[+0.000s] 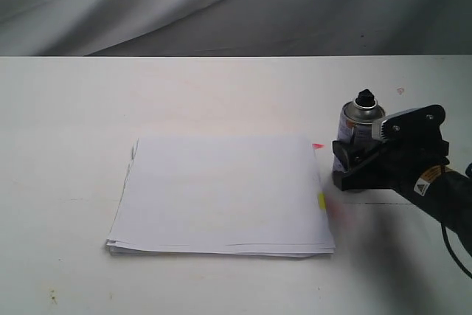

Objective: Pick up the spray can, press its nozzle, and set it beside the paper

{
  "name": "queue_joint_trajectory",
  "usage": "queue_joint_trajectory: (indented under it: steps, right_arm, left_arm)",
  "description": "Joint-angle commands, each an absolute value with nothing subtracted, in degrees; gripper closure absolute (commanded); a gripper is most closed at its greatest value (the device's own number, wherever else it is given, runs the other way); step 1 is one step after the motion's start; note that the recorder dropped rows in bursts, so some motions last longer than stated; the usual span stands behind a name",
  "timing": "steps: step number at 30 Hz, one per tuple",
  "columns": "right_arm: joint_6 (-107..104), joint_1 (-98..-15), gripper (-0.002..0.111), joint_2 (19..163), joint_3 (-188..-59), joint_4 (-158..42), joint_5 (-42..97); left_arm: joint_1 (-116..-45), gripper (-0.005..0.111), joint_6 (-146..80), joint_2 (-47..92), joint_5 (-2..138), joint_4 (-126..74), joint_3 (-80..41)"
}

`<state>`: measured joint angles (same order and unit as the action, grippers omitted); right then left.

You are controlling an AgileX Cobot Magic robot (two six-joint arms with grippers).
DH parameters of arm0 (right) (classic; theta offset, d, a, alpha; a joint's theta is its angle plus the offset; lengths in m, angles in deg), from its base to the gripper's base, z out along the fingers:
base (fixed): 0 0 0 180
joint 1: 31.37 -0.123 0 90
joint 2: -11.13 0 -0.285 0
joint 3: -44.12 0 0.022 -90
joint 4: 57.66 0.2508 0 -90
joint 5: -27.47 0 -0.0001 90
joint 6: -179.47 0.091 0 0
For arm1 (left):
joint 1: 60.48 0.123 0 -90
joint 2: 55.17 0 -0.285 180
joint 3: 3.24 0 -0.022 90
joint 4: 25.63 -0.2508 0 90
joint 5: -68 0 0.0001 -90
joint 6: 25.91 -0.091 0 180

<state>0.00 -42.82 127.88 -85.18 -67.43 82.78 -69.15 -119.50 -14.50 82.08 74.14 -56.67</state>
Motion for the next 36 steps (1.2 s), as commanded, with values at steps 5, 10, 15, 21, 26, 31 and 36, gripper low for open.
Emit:
queue_joint_trajectory:
  steps: [5, 10, 15, 21, 26, 31, 36]
  right_arm:
    - [-0.53, -42.54, 0.094, 127.47, -85.14, -67.15, 86.33]
    - [-1.59, -42.54, 0.049, 127.47, -85.14, -67.15, 86.33]
    - [-2.05, -42.54, 0.011, 127.47, -85.14, -67.15, 86.33]
    - [-2.05, -42.81, 0.008, 124.99, -84.8, -66.32, 86.33]
    - [-2.05, -42.81, 0.008, 114.78, -81.35, -64.86, 86.33]
    - [-0.98, -44.87, 0.008, 96.51, -78.15, -63.27, 78.65]
    - [-0.53, -48.59, 0.008, 76.25, -78.15, -61.5, 60.1]
  left_arm:
    - [-69.11, 0.107, -119.29, -14.77, 81.77, 74.31, -56.95]
    - [-69.11, 0.107, -119.29, -14.77, 81.77, 74.31, -56.95]
    - [-69.11, 0.107, -119.29, -14.77, 81.77, 74.31, -56.95]
    - [-69.11, 0.107, -119.29, -14.77, 81.77, 74.31, -56.95]
    - [-69.11, 0.107, -119.29, -14.77, 81.77, 74.31, -56.95]
    - [-69.11, 0.107, -119.29, -14.77, 81.77, 74.31, -56.95]
    - [-69.11, 0.107, -119.4, -14.77, 81.77, 74.31, -56.95]
